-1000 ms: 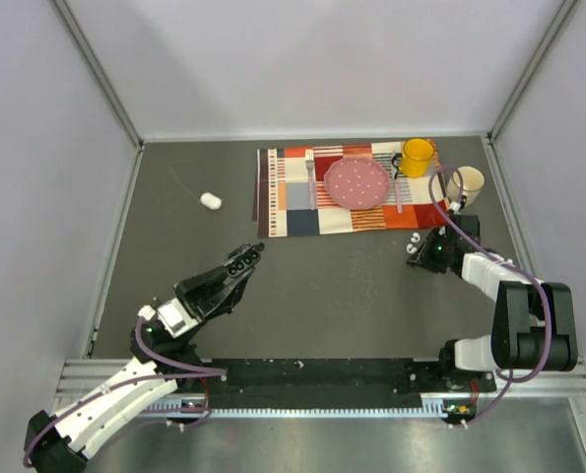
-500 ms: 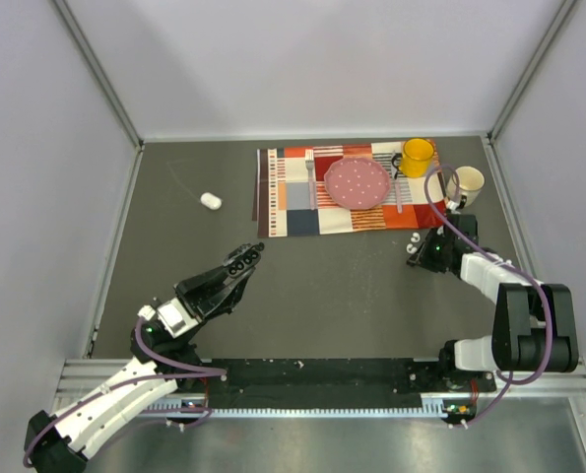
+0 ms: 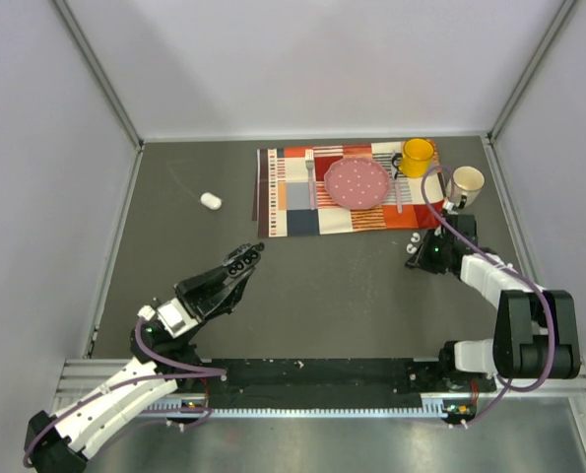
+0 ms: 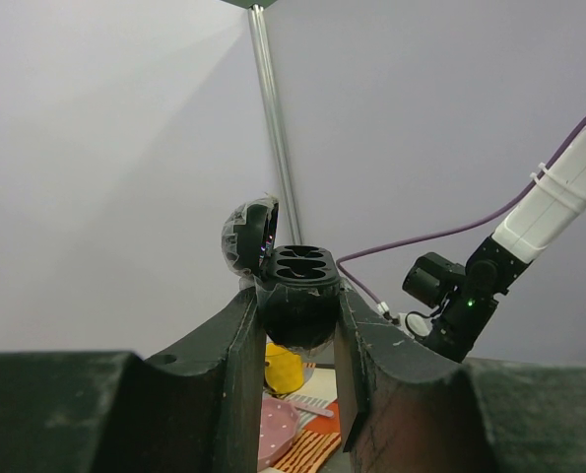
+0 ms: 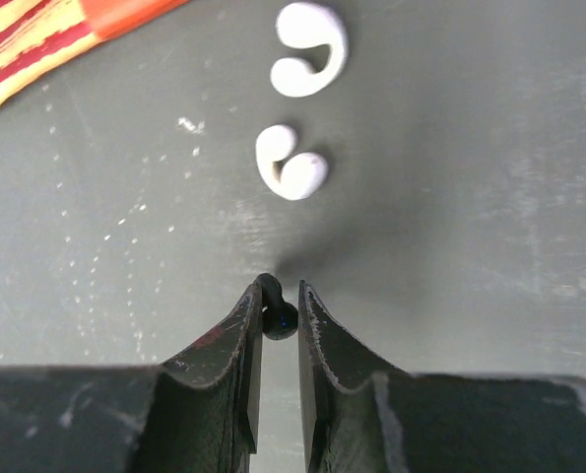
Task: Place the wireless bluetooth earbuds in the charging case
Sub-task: Pick up the earbud from the center of the board.
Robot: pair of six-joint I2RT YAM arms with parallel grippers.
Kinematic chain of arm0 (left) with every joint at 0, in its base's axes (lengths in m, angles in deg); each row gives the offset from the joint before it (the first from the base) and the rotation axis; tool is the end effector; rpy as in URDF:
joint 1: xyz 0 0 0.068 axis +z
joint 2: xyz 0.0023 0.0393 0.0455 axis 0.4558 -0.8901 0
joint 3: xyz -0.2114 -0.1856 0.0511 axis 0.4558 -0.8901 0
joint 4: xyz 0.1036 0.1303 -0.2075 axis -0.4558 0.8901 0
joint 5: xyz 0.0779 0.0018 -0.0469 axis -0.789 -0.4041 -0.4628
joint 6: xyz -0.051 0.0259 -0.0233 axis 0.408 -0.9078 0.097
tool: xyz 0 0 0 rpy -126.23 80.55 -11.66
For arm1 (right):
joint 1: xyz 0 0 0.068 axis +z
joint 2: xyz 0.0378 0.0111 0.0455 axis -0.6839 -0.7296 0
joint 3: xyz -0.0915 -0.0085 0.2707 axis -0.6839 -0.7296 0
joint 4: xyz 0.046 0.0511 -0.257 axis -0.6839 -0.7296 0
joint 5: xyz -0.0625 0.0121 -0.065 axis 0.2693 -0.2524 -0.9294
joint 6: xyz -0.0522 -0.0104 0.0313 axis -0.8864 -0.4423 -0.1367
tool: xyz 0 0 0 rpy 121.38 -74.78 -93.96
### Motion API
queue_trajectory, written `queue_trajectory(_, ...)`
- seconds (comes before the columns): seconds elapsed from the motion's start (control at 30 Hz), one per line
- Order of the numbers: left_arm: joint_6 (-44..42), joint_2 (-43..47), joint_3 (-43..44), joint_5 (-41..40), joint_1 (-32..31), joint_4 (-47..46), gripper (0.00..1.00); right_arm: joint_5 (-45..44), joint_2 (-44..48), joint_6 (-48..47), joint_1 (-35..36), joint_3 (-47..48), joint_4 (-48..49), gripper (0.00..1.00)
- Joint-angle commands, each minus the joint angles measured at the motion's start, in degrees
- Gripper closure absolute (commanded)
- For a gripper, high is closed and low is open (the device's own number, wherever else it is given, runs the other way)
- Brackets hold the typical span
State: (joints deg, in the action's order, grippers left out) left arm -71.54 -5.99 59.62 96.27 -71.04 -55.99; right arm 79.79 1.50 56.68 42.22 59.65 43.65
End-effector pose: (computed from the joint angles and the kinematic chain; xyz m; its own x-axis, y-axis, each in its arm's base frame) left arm 0.0594 -0.0714 0.2794 0.5500 -0.4919 -0.6749 0.7685 0.6145 0.1784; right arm 0.2477 0.0053 0.1610 -0.7791 0.4011 -0.4818 0.2243 0.8960 0.3831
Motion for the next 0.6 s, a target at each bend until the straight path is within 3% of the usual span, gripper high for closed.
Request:
queue_trajectory(0.0, 0.6, 0.7, -6.2, -0.3, 0.2, -1.4, 1.00, 4.6, 2.4, -1.7, 2.6, 2.6, 0.5, 0.99)
queue_trajectory(0.4, 0.6, 2.4, -6.1, -0.8, 0.2, 0.3, 1.00, -7.4, 1.8, 3.5, 14.0, 2.4, 9.9, 0.94)
queue_trajectory(0.57, 0.6, 3.3, -6.1, -1.0, 0.2, 1.1, 1.00, -19.1, -2.0, 5.0, 21.9, 3.7, 8.9, 0.92)
